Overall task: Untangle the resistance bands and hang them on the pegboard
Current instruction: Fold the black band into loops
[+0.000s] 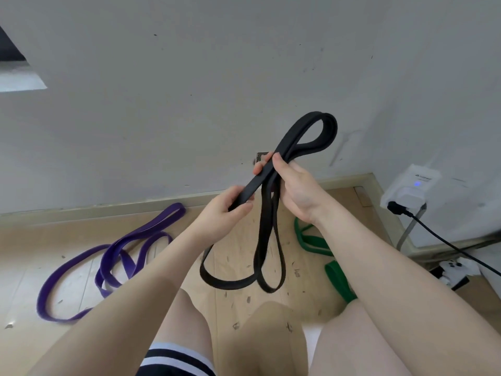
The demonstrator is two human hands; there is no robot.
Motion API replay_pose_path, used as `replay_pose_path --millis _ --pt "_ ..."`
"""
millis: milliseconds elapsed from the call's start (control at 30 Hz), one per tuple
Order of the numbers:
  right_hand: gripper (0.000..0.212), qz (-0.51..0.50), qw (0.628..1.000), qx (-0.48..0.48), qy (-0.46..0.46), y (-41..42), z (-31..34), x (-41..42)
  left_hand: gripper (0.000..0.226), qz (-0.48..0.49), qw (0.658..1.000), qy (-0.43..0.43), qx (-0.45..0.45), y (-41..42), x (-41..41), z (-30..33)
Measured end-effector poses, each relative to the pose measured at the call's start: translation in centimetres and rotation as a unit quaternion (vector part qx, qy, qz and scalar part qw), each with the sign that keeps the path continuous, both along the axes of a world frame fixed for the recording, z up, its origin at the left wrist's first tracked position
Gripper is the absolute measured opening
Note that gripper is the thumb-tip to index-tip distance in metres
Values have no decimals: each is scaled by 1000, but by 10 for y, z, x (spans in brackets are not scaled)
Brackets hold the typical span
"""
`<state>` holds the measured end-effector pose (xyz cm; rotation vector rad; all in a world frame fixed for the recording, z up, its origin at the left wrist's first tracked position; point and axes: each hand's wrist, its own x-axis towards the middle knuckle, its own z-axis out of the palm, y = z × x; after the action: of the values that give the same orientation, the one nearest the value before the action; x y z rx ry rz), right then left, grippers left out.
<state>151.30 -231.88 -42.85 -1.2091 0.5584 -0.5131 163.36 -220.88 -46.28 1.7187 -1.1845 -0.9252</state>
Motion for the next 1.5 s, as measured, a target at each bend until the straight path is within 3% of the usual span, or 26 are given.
replay_pose_path --millis 67,100,233,367,567,667,767,867,1033,1133,1200,1267,1400,1500 --pt "23 17 999 30 -20 3 1 2 41 -22 995 96 4 -4 -6 3" --pt "23 21 998 44 -29 4 1 3 40 -24 996 90 -2 -7 -10 2" --pt "21 9 995 89 -51 0 -2 -1 22 29 995 -93 -3 -13 -17 -3" --pt "20 -6 994 101 -41 -7 -10 -10 13 -1 991 -136 13 -8 -14 0" --pt "18 -39 998 46 -31 -7 -12 -9 29 -50 971 -231 25 -8 -8 5" --pt "17 -43 995 66 -66 2 -7 -2 26 -61 981 -180 27 -8 -26 -5" --pt "21 -36 992 87 -84 6 -4 3 18 -14 995 -99 11 -8 -36 -14" --pt "15 -32 977 171 -124 4 -3 2 20 8 998 -63 22 -10 -29 -21" --pt "28 -33 965 208 -154 -4 -11 -7 26 14 995 -89 48 -10 -23 -23" --pt "5 -56 960 217 -168 -6 -14 -6 30 -7 998 -55 28 -7 -30 -20" --pt "16 -51 956 231 -172 -8 -15 -7 35 21 994 -111 9 -8 -31 -20" --pt "16 -29 954 233 -186 -8 -17 -7 27 59 986 -156 -18 -9 -30 -22" --pt "15 -6 937 265 -226 -7 -19 -4 17 45 986 -160 2 -12 -30 -17" --pt "34 -13 947 260 -189 -13 -16 -3 11 22 989 -144 28 -14 -28 -12"
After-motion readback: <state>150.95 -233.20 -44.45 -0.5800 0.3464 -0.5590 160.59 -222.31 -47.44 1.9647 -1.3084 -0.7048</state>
